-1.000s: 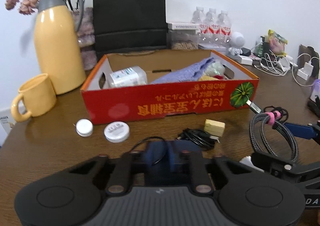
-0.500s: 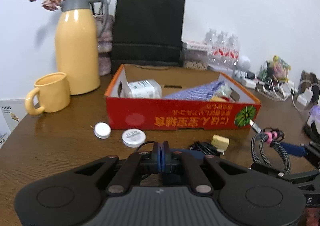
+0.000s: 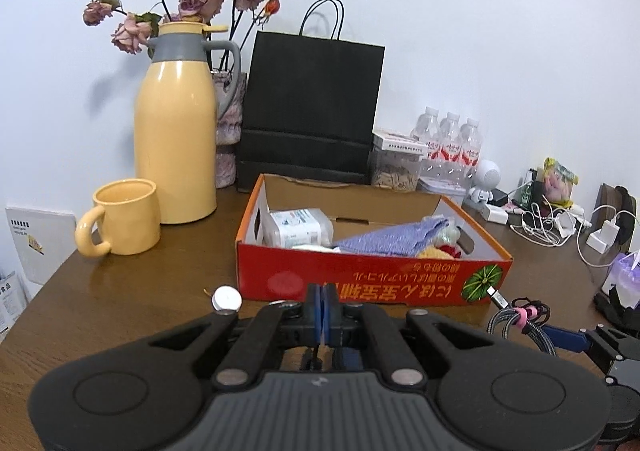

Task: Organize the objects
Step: 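Carry the cable toward the box with the right gripper while the left carries the navy pouch, then lower the braided cable into the box and open the right gripper while the left opens over the box, then move the right gripper back to the table and grasp the white ridged cap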

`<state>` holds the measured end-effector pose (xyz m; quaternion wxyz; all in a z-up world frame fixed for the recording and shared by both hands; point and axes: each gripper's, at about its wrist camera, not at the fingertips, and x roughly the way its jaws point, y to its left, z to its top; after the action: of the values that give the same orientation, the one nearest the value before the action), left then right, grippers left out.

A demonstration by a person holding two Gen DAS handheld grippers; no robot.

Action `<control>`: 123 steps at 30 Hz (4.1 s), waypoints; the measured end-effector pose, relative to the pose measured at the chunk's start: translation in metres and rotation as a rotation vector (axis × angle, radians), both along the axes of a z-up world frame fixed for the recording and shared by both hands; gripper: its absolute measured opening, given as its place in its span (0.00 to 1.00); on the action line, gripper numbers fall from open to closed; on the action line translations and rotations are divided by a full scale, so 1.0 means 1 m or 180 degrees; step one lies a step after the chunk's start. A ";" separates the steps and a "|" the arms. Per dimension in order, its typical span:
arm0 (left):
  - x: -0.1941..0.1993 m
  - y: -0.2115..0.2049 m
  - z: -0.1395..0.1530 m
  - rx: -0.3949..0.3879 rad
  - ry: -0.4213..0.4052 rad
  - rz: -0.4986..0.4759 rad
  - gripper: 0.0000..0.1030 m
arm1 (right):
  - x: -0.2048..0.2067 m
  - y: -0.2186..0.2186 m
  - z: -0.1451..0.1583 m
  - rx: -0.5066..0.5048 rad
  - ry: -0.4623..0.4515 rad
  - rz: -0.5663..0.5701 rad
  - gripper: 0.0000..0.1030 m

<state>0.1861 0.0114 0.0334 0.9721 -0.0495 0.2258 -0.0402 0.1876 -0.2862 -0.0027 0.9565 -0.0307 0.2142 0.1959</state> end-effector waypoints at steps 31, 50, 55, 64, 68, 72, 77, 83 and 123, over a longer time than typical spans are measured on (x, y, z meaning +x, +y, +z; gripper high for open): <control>0.103 -0.029 0.035 -0.0070 -0.0203 -0.0055 0.00 | 0.093 0.042 0.066 0.0024 -0.0236 0.0126 0.88; 0.193 -0.030 0.014 0.0023 -0.0079 -0.0052 0.00 | 0.184 0.053 0.053 -0.0033 -0.0015 0.0103 0.88; 0.203 -0.033 0.007 0.0093 -0.0044 -0.0054 0.00 | 0.198 0.054 0.047 -0.0094 0.0038 0.0046 0.89; 0.208 -0.033 -0.002 0.0220 0.0051 0.0119 0.72 | 0.203 0.055 0.040 -0.0178 0.0106 0.0000 1.00; 0.207 -0.031 -0.005 0.0247 -0.0017 0.0238 0.98 | 0.203 0.053 0.040 -0.0178 0.0131 -0.0046 1.00; 0.208 -0.033 -0.006 0.0305 0.0009 0.0265 0.99 | 0.204 0.052 0.038 -0.0181 0.0139 -0.0058 1.00; 0.208 -0.033 -0.008 0.0321 0.0033 0.0285 0.99 | 0.204 0.051 0.038 -0.0187 0.0137 -0.0058 1.00; 0.200 -0.032 -0.007 0.0311 0.0011 0.0316 0.99 | 0.199 0.050 0.041 -0.0189 0.0090 -0.0063 1.00; 0.029 0.031 -0.039 0.0446 0.0269 0.0477 1.00 | 0.025 0.013 0.006 -0.0311 0.0212 -0.0124 1.00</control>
<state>0.2150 0.0420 -0.0052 0.9630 0.0003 0.2645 0.0506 0.2123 -0.2735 0.0034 0.9498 -0.0666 0.2558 0.1675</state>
